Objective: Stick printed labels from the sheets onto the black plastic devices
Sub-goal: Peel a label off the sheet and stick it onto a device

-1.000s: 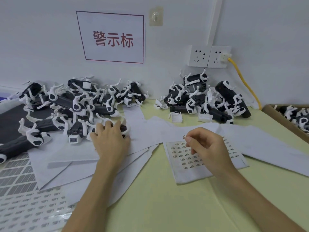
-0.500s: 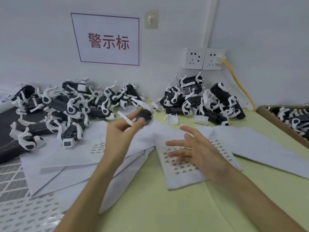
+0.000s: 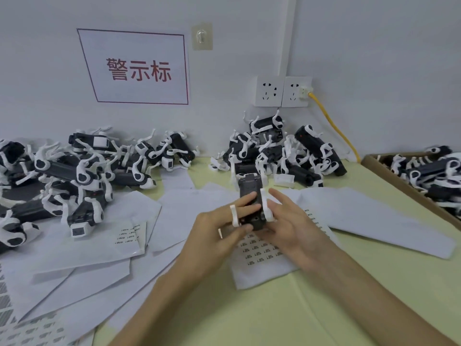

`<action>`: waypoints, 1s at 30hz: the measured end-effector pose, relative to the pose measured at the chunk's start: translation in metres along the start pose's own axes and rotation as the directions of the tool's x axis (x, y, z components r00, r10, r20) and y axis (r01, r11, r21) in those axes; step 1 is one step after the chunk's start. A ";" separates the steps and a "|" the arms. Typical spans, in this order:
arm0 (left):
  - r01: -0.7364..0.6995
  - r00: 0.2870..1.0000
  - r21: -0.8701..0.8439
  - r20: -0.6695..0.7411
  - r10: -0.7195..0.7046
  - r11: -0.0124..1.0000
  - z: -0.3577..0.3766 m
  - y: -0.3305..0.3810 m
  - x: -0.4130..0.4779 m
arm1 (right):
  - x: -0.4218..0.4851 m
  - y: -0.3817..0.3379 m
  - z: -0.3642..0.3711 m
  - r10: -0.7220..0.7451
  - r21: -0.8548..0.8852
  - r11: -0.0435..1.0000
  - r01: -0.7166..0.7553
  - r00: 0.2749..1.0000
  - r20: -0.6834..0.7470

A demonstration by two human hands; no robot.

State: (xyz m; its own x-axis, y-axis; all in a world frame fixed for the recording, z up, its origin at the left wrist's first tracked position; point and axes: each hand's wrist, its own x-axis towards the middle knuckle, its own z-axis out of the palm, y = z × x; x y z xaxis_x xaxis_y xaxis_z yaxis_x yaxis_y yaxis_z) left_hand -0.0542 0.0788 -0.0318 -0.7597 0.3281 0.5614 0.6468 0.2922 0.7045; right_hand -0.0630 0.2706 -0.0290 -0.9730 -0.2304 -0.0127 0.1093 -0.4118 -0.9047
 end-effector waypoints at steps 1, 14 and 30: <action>0.059 0.998 -0.106 0.001 -0.059 0.993 -0.001 0.001 0.001 | 0.000 0.001 0.000 -0.016 -0.018 1.000 0.016 1.000 0.010; 0.242 0.969 -0.661 0.196 -0.148 0.710 -0.011 -0.003 0.003 | -0.006 0.002 0.006 -0.208 -0.174 0.960 0.220 0.974 0.086; 0.600 0.770 -0.648 0.308 -0.559 0.469 -0.028 0.002 0.010 | -0.016 -0.005 0.003 -0.559 -0.667 0.469 0.579 0.779 0.283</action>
State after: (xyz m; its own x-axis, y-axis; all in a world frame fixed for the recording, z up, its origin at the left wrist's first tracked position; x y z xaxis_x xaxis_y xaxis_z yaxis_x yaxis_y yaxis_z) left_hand -0.0622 0.0578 -0.0129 -0.9256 0.3664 -0.0955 -0.1960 -0.2479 0.9488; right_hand -0.0470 0.2734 -0.0228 -0.7621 -0.1985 0.6163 -0.6472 0.2613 -0.7161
